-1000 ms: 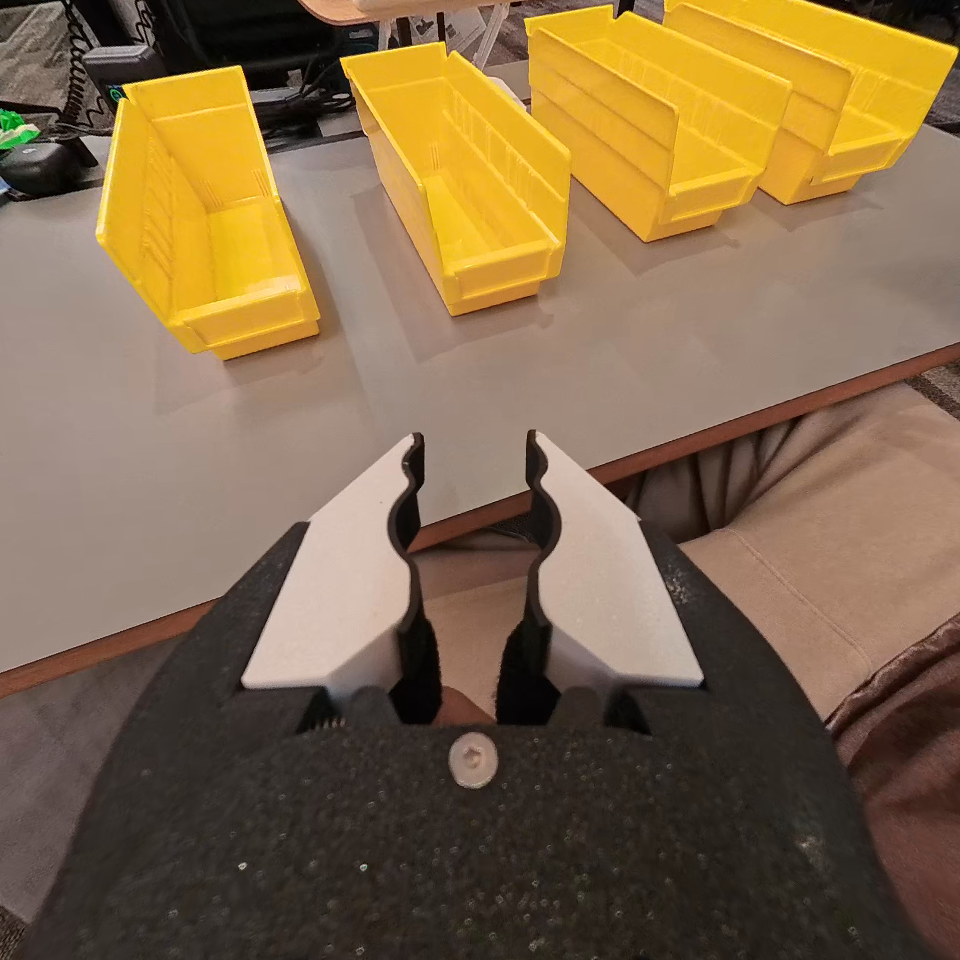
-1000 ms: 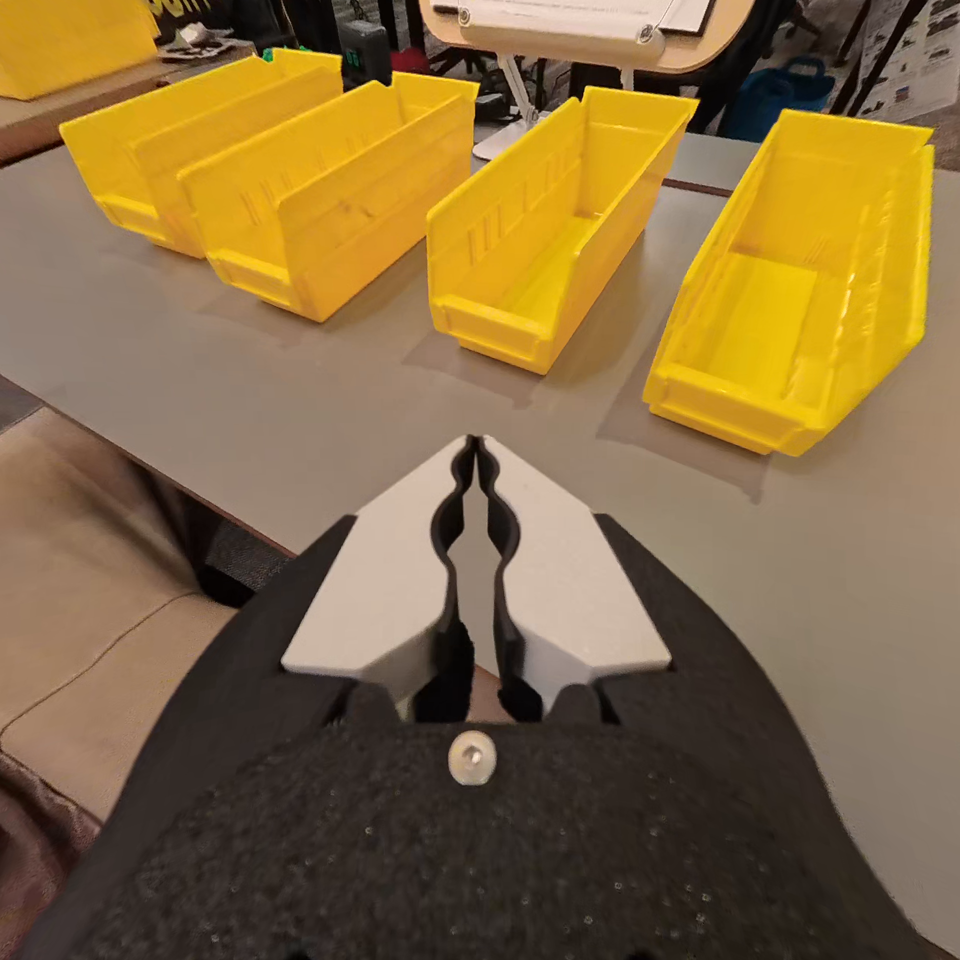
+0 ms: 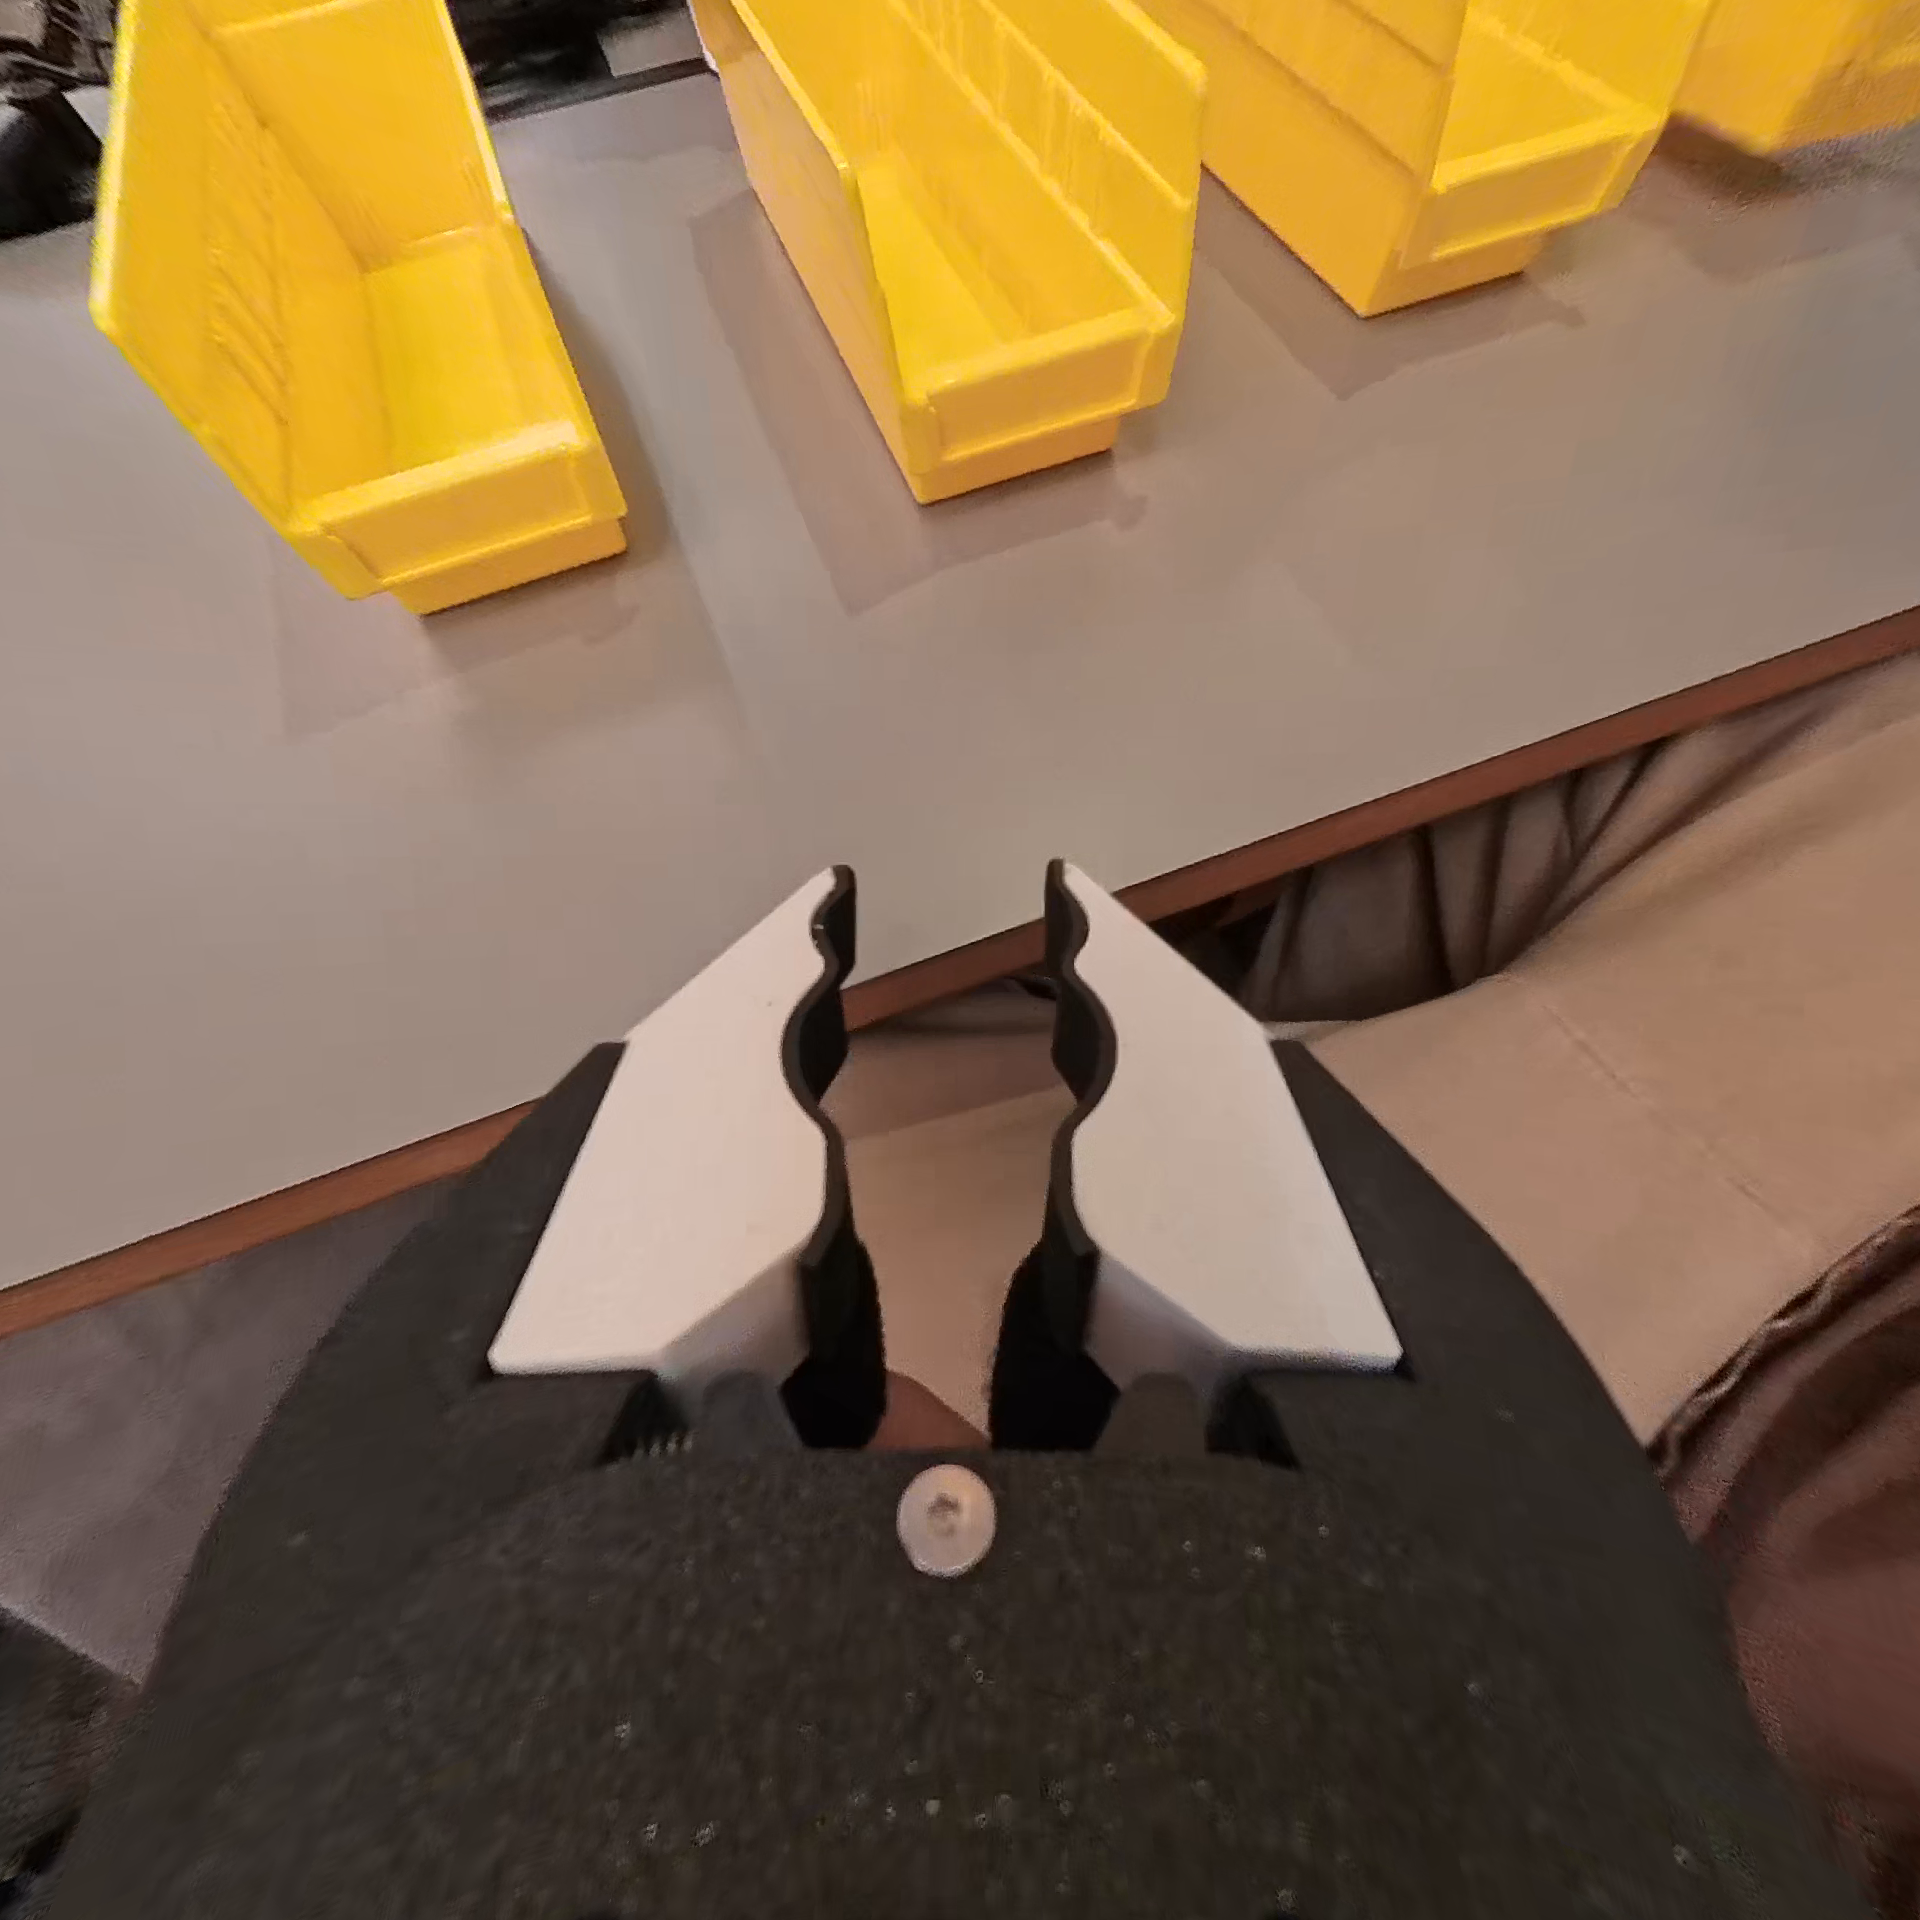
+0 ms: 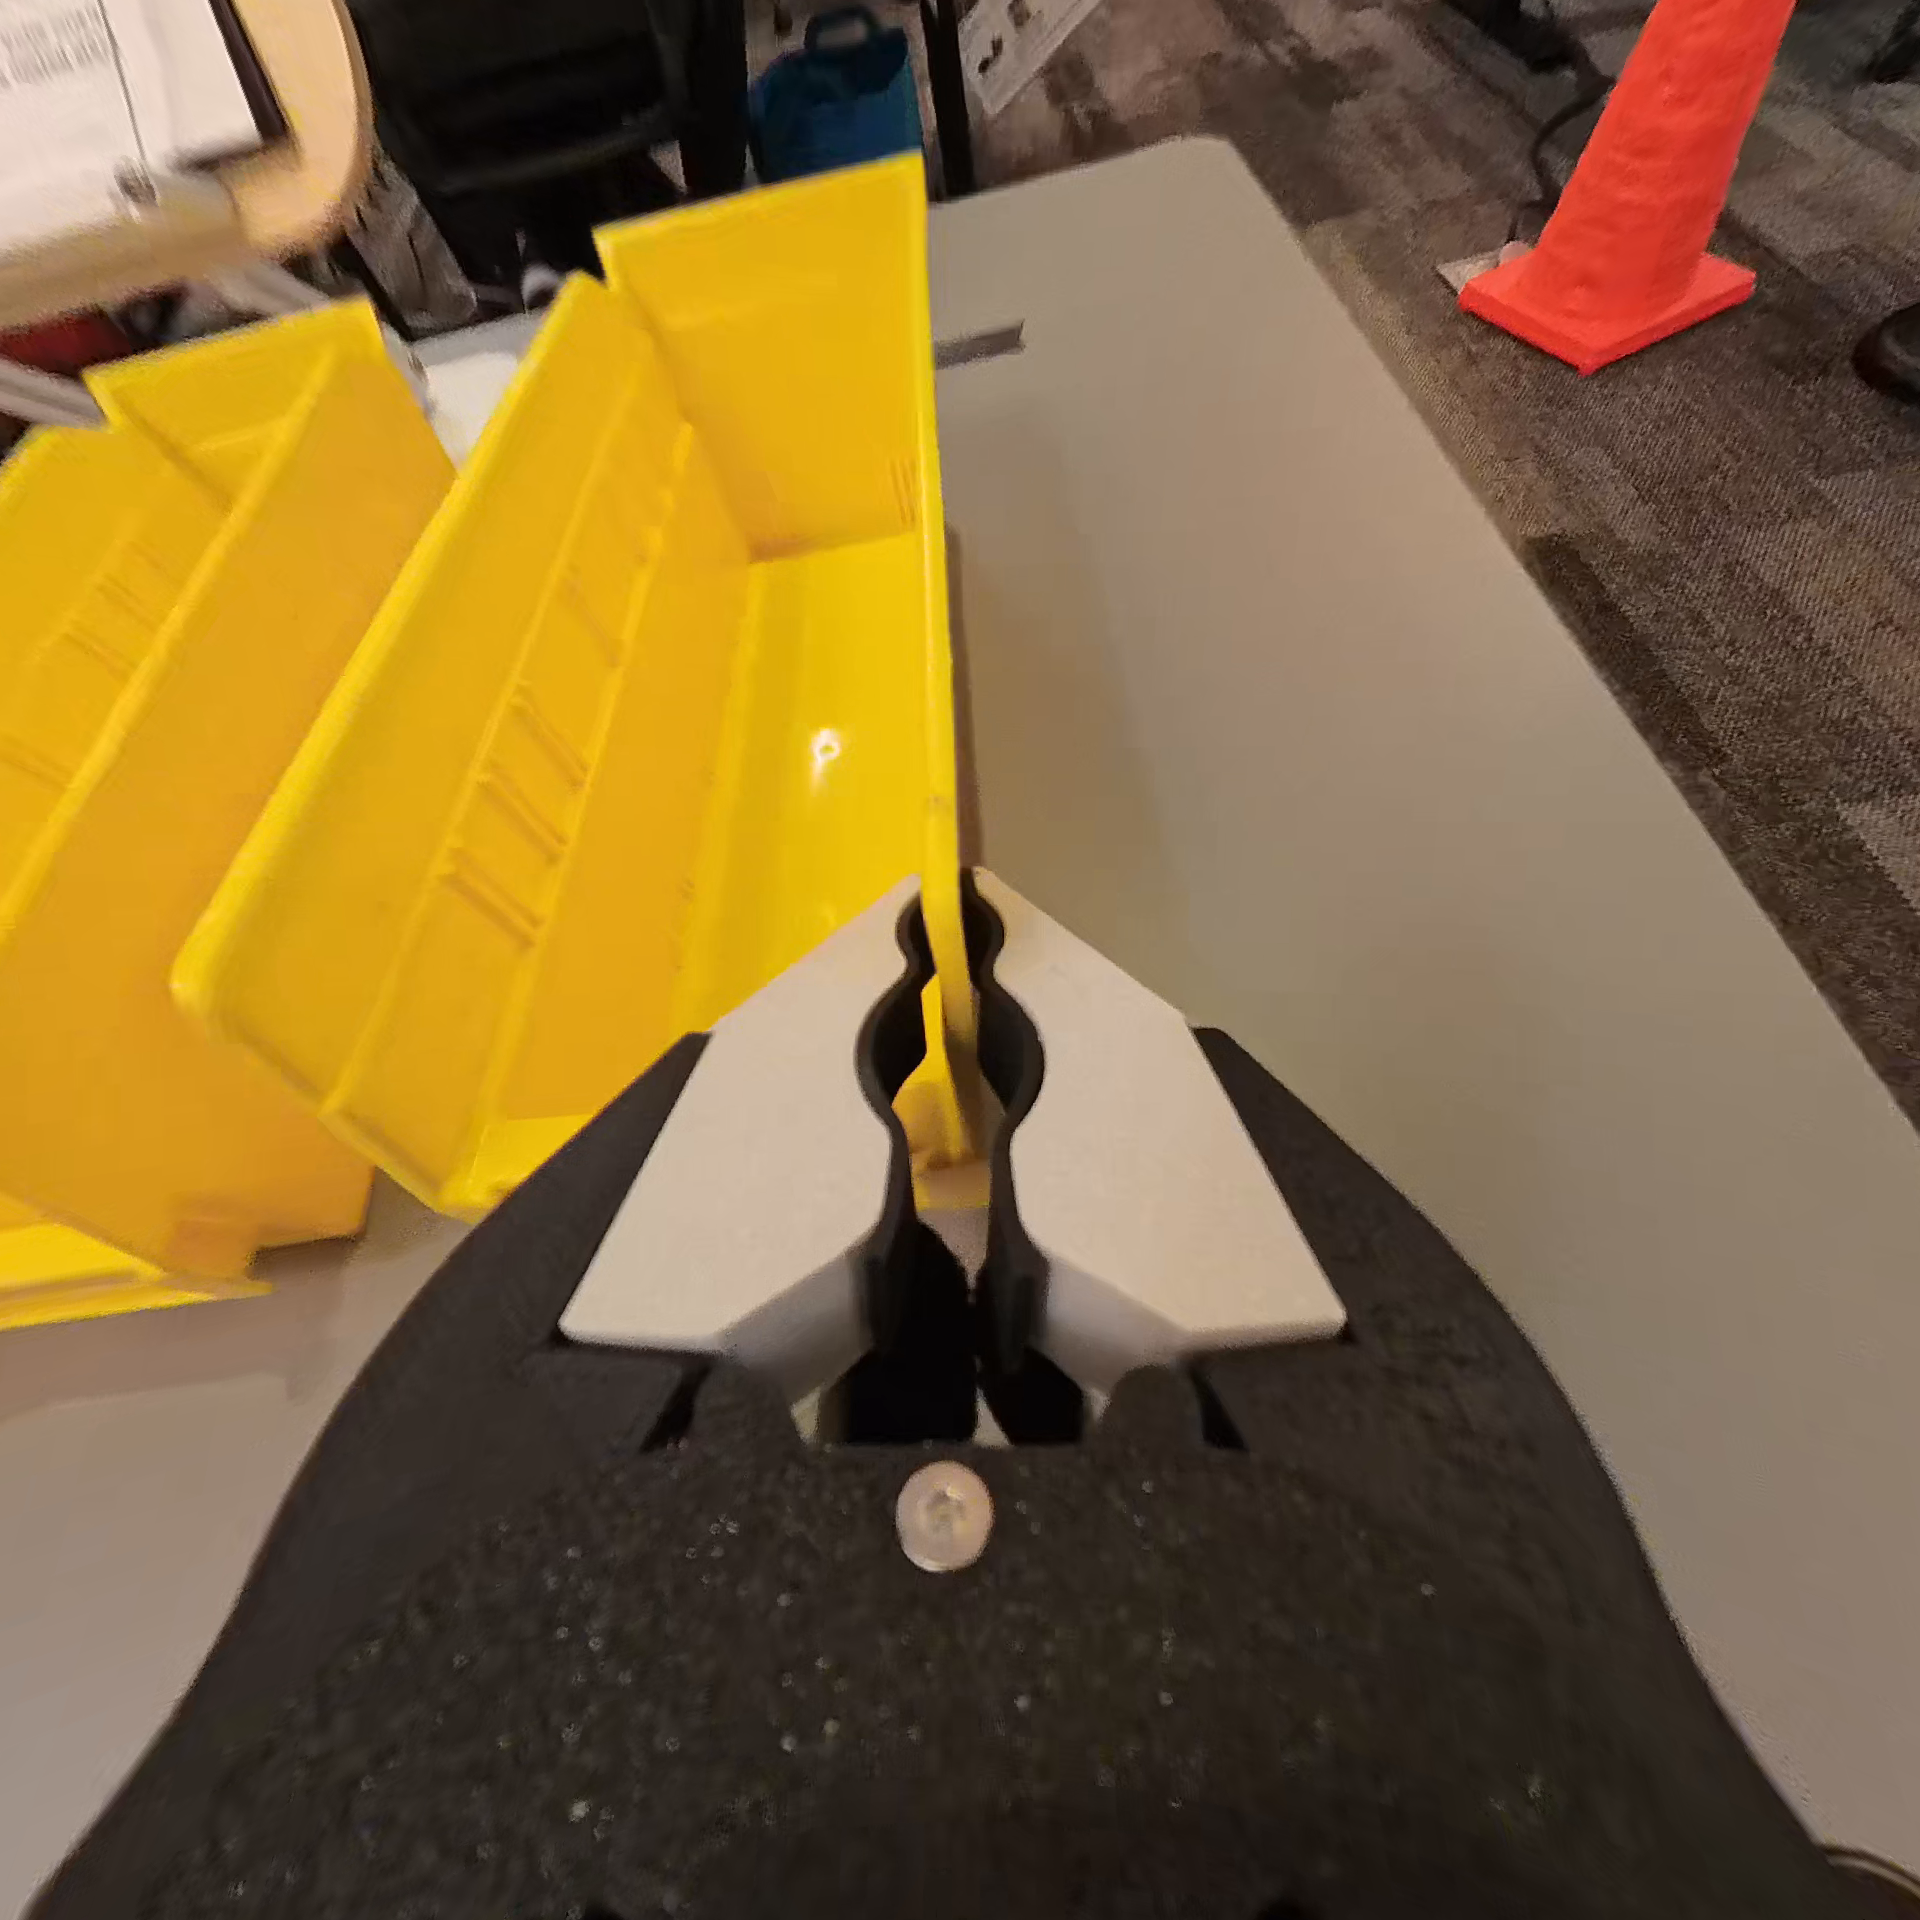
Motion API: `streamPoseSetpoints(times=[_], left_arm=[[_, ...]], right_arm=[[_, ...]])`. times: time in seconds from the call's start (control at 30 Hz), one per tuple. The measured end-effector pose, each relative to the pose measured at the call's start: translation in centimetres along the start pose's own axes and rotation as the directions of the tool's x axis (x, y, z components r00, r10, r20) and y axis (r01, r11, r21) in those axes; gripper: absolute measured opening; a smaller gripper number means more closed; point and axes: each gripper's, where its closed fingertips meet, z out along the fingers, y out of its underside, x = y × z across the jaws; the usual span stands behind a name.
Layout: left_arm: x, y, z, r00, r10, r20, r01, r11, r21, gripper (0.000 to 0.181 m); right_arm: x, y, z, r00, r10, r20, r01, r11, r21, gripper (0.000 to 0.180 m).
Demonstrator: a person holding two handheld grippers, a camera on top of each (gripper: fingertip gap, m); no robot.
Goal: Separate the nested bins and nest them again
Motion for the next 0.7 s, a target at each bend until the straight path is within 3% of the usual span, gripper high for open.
streamPoseSetpoints(times=[0.2, 0.4, 0.7], left_arm=[[0.5, -0.4, -0.8, 1.0, -0.015, -0.019, 0.016, 0.999, 0.029, 0.032], [0.9, -0.7, -1.1, 1.0, -0.001, -0.023, 0.002, 0.999, 0.049, 0.032], [1.2, -1.1, -1.7, 1.0, -0.007, -0.03, 0.009, 0.997, 0.074, 0.031]], right_arm=[[-1.7, -4.2, -4.1, 0.994, 0.09, 0.065, -0.099, 0.984, 0.145, 0.001], [-8.7, -6.7, -8.9, 0.98, 0.079, 0.181, -0.115, 0.974, 0.195, 0.001], [-16.8, -3.9, -6.4, 0.979, 0.096, 0.182, -0.116, 0.988, 0.105, 0.001]])
